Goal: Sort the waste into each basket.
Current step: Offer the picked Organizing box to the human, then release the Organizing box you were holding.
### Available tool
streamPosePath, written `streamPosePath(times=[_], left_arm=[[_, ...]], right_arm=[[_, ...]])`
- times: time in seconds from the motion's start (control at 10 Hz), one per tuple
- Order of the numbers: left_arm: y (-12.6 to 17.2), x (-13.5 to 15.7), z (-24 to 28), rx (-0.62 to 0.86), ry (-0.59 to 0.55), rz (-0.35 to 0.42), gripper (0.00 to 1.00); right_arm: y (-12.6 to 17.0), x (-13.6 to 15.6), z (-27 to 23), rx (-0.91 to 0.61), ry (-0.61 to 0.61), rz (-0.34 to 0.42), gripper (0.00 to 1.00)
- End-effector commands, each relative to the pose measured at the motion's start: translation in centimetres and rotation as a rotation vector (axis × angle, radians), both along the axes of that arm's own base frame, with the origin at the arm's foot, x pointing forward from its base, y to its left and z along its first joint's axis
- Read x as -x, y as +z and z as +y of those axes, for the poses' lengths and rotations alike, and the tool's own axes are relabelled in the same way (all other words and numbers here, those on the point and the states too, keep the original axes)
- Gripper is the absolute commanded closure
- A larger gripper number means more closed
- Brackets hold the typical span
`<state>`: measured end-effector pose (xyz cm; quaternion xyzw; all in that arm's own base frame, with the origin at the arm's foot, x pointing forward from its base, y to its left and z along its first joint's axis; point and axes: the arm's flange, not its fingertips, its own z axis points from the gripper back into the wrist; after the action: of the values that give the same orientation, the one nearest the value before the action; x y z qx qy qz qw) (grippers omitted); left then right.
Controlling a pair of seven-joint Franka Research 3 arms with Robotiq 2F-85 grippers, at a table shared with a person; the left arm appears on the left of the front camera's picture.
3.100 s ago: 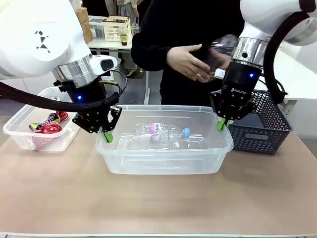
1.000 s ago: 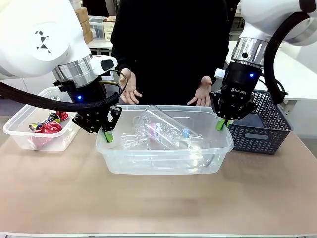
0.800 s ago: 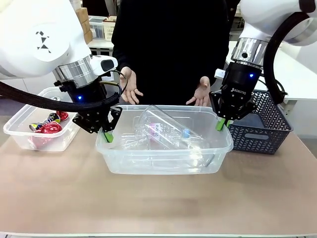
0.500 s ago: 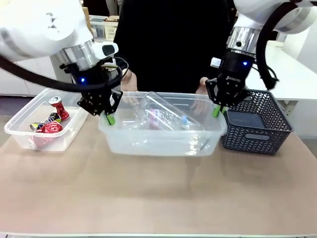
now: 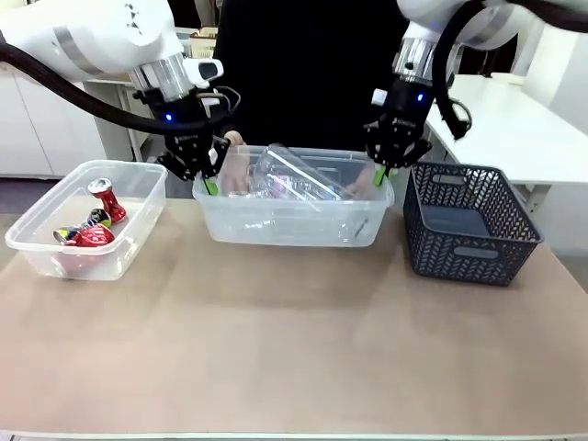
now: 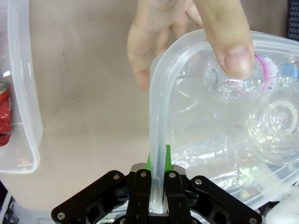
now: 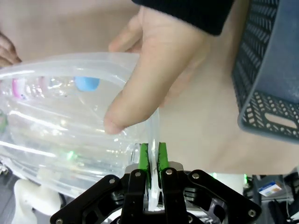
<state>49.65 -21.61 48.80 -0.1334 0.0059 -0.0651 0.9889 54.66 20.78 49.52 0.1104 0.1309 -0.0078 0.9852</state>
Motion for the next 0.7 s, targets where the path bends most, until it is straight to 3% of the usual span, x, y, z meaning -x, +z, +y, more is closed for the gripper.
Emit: streamPosePath(times=[0.0,0.6], left_arm=[[0.60,0.49,-0.98,0.011,0.010,-0.025,0.96],[-0.25,-0.16,-0.12,-0.007,0.008,-0.003,0.96]], right_arm=[[-0.44,-0.61,0.72,-0.020,-0.019,0.014,0.91],[-0.82,-0.57,-0.09,-0.002,-0.005,0.013,0.91]])
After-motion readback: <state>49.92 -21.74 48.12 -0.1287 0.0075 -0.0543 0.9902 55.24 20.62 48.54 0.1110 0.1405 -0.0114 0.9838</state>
